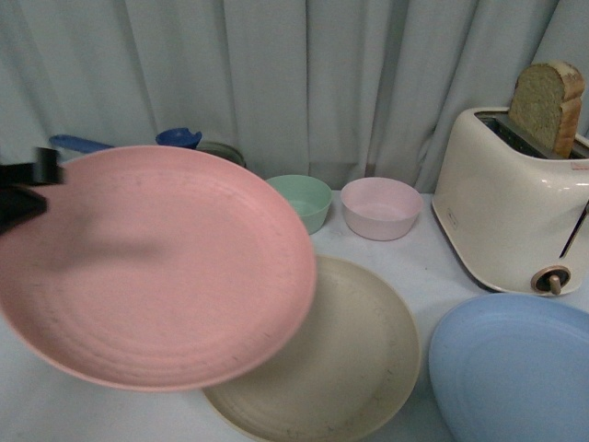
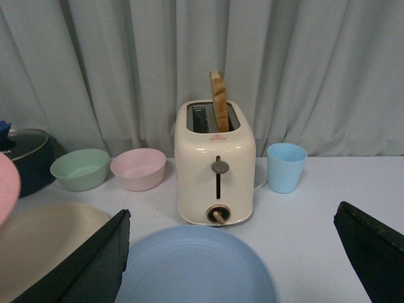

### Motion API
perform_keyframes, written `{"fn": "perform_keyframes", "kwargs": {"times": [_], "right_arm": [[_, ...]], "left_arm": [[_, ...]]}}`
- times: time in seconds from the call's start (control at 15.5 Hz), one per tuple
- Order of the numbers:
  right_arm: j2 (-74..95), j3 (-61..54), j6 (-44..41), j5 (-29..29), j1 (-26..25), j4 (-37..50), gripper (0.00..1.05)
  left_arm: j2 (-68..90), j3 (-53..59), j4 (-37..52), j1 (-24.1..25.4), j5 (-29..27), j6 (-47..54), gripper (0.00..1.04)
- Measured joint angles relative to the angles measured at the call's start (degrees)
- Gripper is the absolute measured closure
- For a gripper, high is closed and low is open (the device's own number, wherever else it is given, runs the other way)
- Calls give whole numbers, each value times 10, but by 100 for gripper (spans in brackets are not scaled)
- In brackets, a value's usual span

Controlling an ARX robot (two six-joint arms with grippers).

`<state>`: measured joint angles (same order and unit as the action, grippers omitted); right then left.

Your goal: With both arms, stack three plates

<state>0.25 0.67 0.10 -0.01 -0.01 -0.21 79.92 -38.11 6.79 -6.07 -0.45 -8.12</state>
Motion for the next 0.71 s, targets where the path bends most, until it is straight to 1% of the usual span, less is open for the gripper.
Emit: {"fn": "perform_keyframes", "kwargs": {"times": [0.19, 0.32, 0.52, 0.71], "right_arm": [[0, 0, 0, 0, 0, 0, 6], [0, 0, 0, 0, 0, 0, 6], [0, 0, 0, 0, 0, 0, 6], [0, 0, 0, 0, 0, 0, 6]], "left_arm": [[80, -34, 26, -109, -39, -34, 102], [123, -49, 35, -133, -59, -55, 102], [171, -64, 51, -151, -78, -78, 102], [204, -71, 66, -166, -85, -98, 102]]}}
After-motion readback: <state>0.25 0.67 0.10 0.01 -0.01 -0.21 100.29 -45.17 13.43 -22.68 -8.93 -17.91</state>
